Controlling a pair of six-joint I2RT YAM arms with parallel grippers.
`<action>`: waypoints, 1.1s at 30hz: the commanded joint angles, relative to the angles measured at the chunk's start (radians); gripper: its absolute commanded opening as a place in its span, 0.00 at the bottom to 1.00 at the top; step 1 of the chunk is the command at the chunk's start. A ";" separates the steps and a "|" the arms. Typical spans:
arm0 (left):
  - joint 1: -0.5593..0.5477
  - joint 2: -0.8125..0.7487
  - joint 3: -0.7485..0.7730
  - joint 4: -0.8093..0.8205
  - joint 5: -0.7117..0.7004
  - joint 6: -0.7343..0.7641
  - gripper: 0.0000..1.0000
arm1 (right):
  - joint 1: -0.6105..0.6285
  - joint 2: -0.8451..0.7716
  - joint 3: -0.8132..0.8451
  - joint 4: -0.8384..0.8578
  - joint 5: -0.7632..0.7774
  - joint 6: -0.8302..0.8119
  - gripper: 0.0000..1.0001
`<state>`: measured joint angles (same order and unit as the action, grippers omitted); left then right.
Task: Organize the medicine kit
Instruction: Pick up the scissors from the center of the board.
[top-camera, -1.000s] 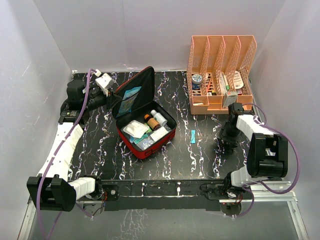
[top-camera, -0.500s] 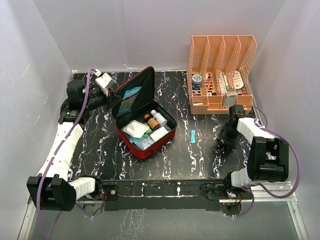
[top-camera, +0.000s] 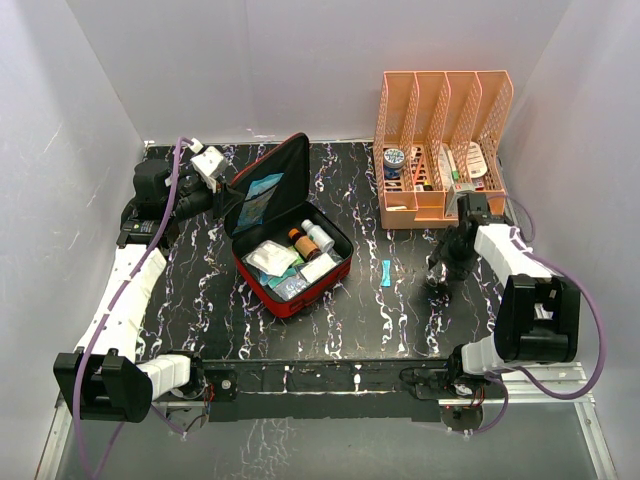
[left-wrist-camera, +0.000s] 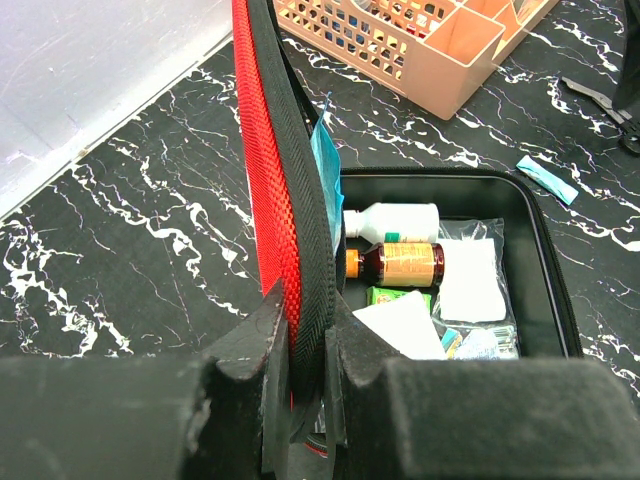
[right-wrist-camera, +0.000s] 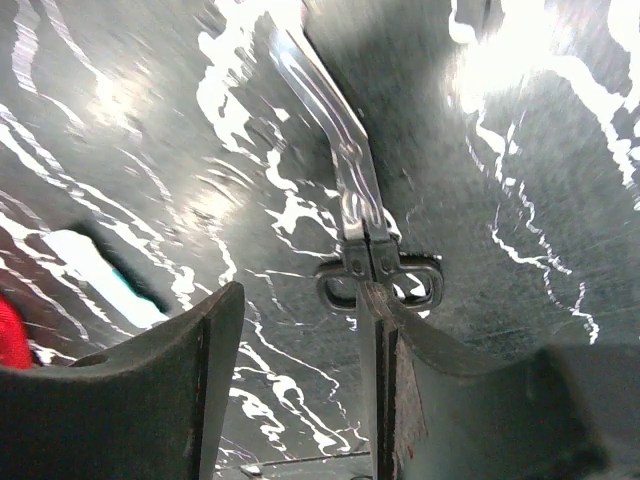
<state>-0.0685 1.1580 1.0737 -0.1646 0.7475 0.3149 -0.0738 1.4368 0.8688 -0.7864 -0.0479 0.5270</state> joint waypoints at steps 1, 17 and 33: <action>-0.010 0.001 0.025 -0.057 0.046 -0.001 0.00 | 0.001 0.011 0.173 -0.065 0.072 -0.074 0.47; -0.010 0.002 0.029 -0.056 0.047 -0.005 0.00 | 0.002 0.099 0.153 -0.091 0.100 -0.165 0.47; -0.010 0.017 0.035 -0.053 0.058 0.002 0.00 | 0.028 0.107 0.046 -0.019 0.123 -0.138 0.45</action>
<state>-0.0685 1.1694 1.0824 -0.1650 0.7559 0.3153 -0.0570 1.5620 0.9176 -0.8673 0.0540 0.3740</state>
